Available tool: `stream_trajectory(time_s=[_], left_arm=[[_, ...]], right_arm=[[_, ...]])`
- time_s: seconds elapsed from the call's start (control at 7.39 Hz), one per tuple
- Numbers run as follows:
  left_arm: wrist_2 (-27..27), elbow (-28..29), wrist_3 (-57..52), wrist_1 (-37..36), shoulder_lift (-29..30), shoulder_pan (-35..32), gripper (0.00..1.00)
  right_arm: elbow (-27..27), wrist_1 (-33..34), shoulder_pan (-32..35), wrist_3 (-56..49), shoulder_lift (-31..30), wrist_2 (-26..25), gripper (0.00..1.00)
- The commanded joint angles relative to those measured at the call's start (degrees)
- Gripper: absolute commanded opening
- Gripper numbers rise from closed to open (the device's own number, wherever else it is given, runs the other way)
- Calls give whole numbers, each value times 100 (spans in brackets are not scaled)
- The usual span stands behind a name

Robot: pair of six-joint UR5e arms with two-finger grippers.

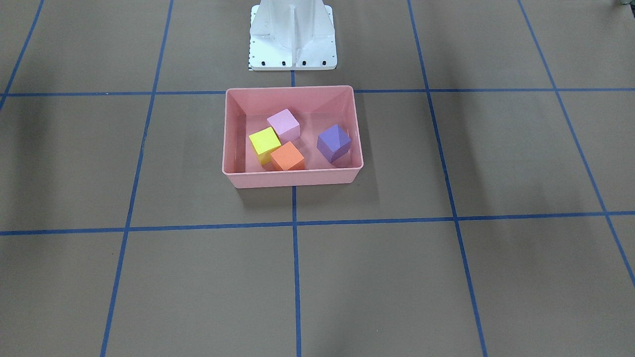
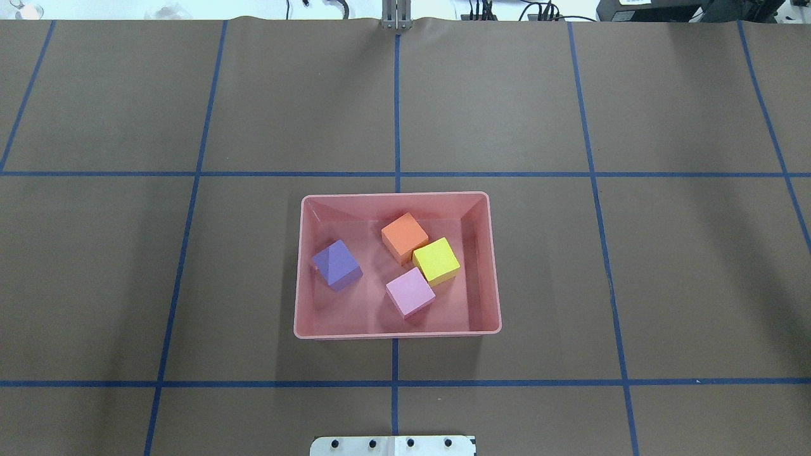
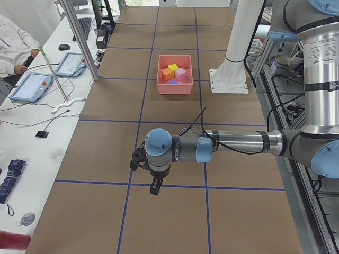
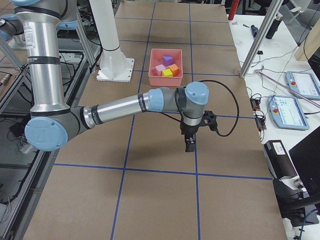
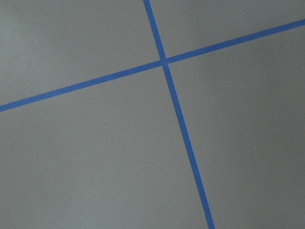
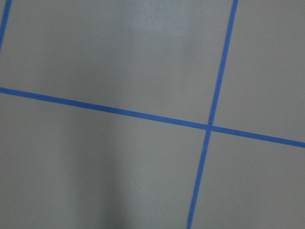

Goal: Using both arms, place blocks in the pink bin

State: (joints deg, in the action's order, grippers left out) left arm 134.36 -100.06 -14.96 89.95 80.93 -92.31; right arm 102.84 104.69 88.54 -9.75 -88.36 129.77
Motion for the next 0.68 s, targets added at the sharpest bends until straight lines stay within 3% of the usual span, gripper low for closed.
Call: stream_trajectory(time_s=[0.0, 0.14, 0.54], left_arm=[[-15, -145, 46, -74, -43, -59, 100], [-6, -163, 20, -66, -51, -59, 100], [-6, -145, 502, -101, -33, -42, 100]], right_arm=[[-88, -499, 363, -238, -784, -4, 100], [-88, -841, 461, -195, -1101, 4, 100], [-88, -898, 567, -159, -1350, -4, 100]])
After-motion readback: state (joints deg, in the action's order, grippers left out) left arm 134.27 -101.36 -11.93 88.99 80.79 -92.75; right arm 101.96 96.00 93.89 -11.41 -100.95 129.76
